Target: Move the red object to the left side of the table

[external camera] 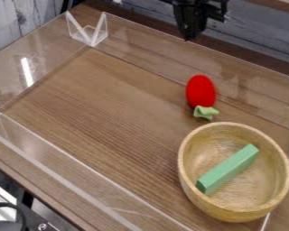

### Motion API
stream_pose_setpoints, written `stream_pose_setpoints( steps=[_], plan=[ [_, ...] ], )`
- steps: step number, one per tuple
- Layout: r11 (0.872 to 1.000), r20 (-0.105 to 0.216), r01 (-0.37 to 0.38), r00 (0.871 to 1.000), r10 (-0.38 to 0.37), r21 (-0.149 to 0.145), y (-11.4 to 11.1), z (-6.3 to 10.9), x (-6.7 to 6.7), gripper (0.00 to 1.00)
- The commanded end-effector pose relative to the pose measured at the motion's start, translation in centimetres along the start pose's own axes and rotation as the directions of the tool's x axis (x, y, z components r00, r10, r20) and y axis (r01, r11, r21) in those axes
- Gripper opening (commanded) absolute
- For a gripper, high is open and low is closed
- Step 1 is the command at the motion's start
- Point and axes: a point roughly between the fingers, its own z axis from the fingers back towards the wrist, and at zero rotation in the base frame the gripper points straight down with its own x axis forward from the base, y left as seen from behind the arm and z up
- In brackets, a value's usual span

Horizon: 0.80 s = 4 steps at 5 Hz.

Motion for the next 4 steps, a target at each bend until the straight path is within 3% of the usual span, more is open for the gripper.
stream_pose_setpoints(
  steps=[1,3,4],
  plan=[
    [1.0,0.029,0.014,0.999,-0.013,-0.001,-0.2,0.4,0.4,1.0],
    [0.997,-0.032,0.073,0.997,-0.074,-0.036,-1.1,-2.3,-0.4,1.0],
    [0.995,-0.054,0.092,0.994,-0.094,-0.041,-1.4,-3.9,-0.5,1.0]
  ],
)
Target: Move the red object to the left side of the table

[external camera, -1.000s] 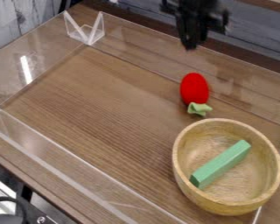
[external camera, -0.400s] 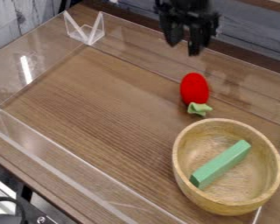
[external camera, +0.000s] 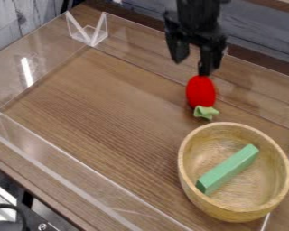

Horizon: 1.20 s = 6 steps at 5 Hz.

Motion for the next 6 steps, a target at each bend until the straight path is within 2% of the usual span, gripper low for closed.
stream_pose_setpoints(
  steps=[1,2,4,5,6],
  plan=[
    [1.0,0.031,0.019,0.999,-0.019,0.015,-0.2,-0.2,0.7,1.0],
    [0.999,0.016,0.024,1.0,-0.024,0.021,-0.3,-1.5,0.7,1.0],
    [0.999,0.004,0.018,1.0,-0.019,0.031,-0.2,-3.0,1.0,1.0],
    [0.999,0.001,0.014,1.0,-0.014,0.035,-0.2,-3.5,1.1,0.0],
    [0.999,0.003,0.009,1.0,-0.009,0.034,-0.2,-3.5,1.1,0.0]
  ],
)
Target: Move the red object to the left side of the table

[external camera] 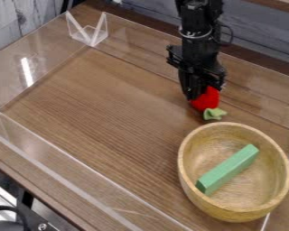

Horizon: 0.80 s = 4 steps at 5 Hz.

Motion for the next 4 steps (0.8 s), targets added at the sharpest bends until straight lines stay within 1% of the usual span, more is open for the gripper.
stream_pose_setpoints(
  steps=[1,2,3,4],
  plan=[
    [1.0,0.084,0.001,0.996,-0.002,0.01,0.2,3.1,1.0,0.0],
    [1.0,0.119,-0.012,0.993,0.011,0.011,0.6,5.0,0.9,0.0],
    [1.0,0.184,-0.023,0.983,0.02,0.015,1.0,8.2,1.1,0.0],
    [1.0,0.167,-0.019,0.986,0.016,0.012,1.0,7.2,1.2,1.0]
  ],
)
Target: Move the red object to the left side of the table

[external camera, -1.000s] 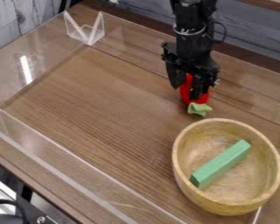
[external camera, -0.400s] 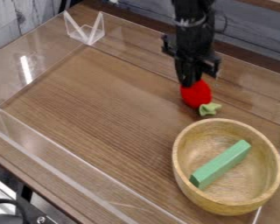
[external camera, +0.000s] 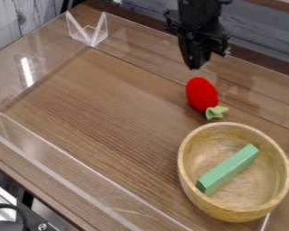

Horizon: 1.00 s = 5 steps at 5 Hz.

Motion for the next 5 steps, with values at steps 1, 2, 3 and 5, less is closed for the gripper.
stream_pose_setpoints(
  steps=[1,2,3,5],
  plan=[
    [1.0,0.044,0.014,0.999,-0.015,0.012,0.0,0.6,1.2,1.0],
    [1.0,0.032,0.02,0.999,-0.02,0.012,-0.1,-0.3,1.4,1.0],
    [1.0,0.012,0.023,1.0,-0.024,0.012,-0.1,-1.5,1.4,1.0],
    [1.0,-0.018,0.024,1.0,-0.023,0.015,0.0,-3.4,1.5,1.0]
  ],
)
